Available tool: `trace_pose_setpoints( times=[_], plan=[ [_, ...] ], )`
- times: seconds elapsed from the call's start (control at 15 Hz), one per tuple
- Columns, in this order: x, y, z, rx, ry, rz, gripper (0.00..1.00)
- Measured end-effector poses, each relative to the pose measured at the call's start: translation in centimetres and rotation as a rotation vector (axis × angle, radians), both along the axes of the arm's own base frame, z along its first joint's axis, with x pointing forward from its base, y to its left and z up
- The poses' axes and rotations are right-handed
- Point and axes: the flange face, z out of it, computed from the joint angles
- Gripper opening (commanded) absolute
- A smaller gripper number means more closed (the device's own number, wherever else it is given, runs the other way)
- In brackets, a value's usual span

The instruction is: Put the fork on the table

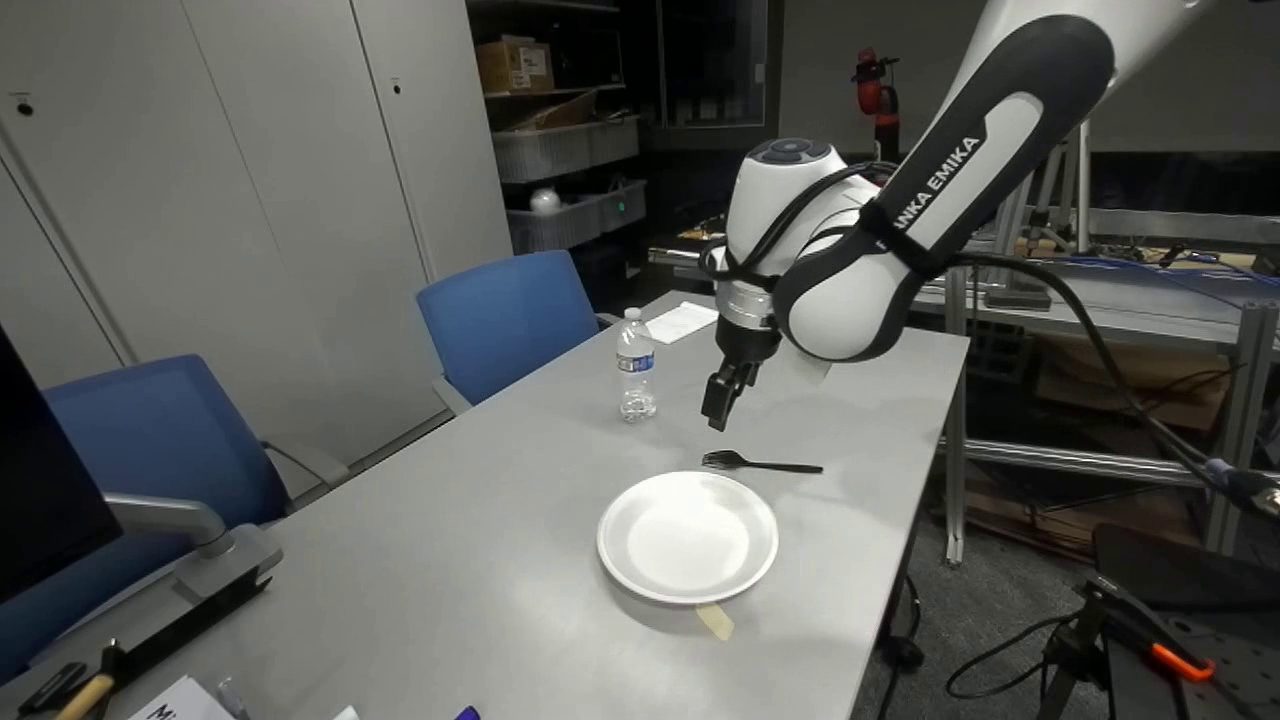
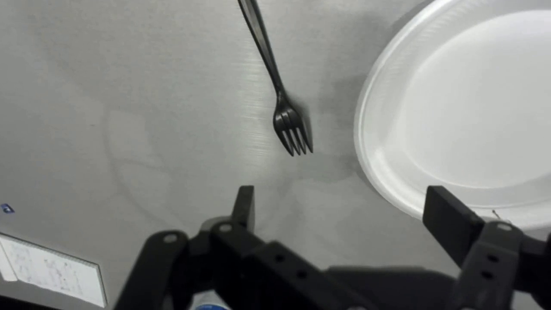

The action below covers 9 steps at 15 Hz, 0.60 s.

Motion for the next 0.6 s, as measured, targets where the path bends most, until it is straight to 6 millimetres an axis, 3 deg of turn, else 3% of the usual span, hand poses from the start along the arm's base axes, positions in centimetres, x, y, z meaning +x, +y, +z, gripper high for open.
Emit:
trace_pose_setpoints(
  times=[0.27,0.6],
  plan=[
    [-1.2,2.7,2.8,0.023,-0.032,0.035,1.00],
    [-4.1,4.8,6.3,0.042,-0.070,0.062,1.00]
  ],
)
